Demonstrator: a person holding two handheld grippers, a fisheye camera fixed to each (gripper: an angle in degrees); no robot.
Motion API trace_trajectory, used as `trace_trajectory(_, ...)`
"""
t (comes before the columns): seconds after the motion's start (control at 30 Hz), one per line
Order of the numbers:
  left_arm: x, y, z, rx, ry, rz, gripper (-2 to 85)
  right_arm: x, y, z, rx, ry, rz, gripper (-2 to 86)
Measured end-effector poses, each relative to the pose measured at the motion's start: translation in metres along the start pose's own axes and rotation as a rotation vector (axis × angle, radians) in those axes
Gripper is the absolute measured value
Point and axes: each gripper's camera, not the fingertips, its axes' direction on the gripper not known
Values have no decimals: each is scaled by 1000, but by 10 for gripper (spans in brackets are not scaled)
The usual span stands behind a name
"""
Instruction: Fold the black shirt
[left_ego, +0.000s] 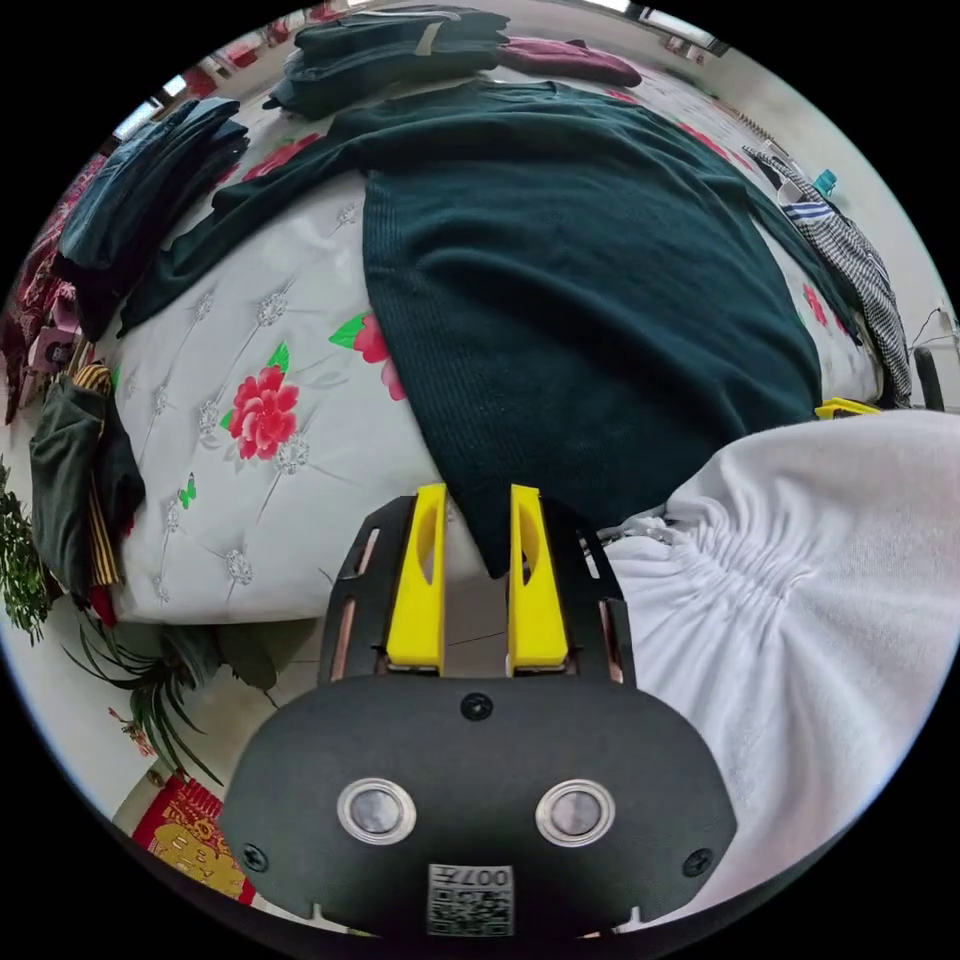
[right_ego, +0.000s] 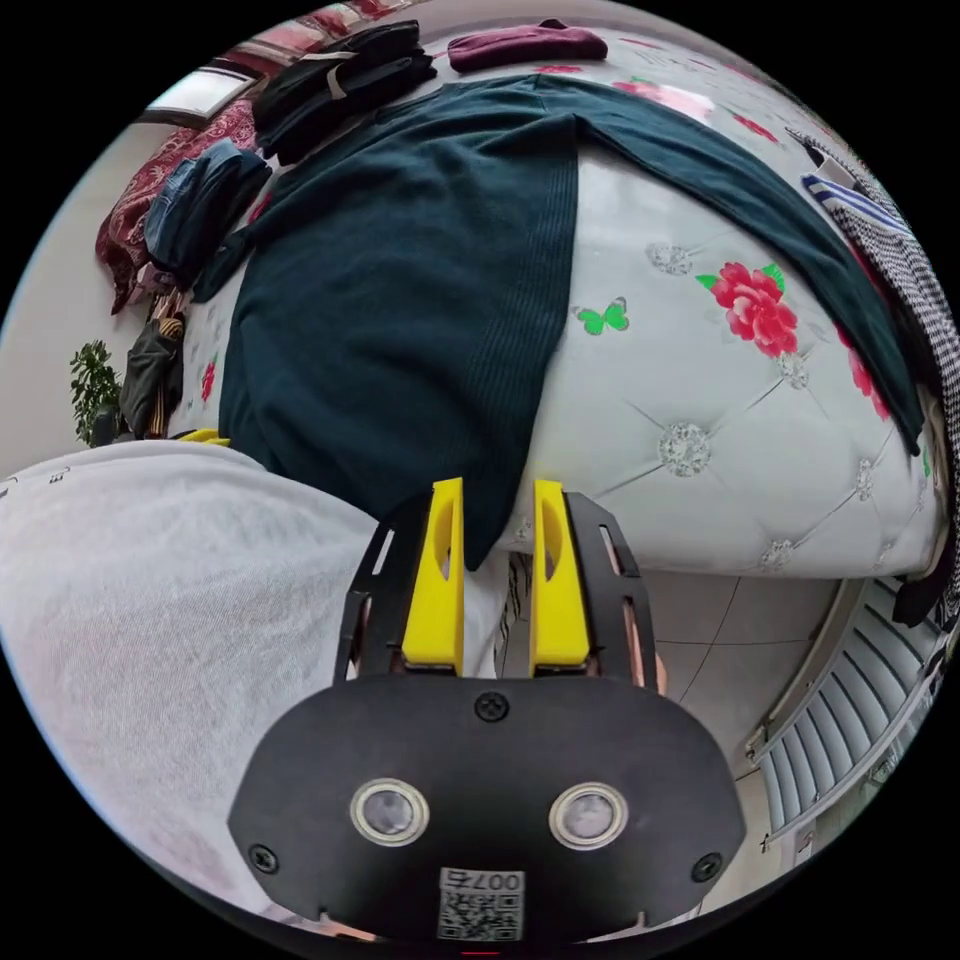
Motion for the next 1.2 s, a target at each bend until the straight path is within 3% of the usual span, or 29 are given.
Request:
trace_trajectory(0.23,10,0,-16,-39,-32,87,3,-36,3,24,-84,148,-155,9)
trace_trajectory(0.4,-8,42,-17,-63,15,19,11,-32,42,28,-97,192,-252,-1)
trace_trajectory(0.53,-19,51,-5,-64,141,-94,31,-10,43,41,-130,124,-136,0)
trace_trajectory(0.63,-37,56,-17,-9,171,-167,39,-8,45,25,-39,80,-106,2)
trace_trajectory(0.83,-130,47,-72,263,168,-444,54,9,48,-24,178,111,3,1)
trace_trajectory(0.97,-218,5,-93,429,307,-637,92,7,31,-46,279,26,86,-2)
trace_trajectory(1.2,-353,-94,-120,529,319,-846,116,-53,-2,-51,299,67,16,-2)
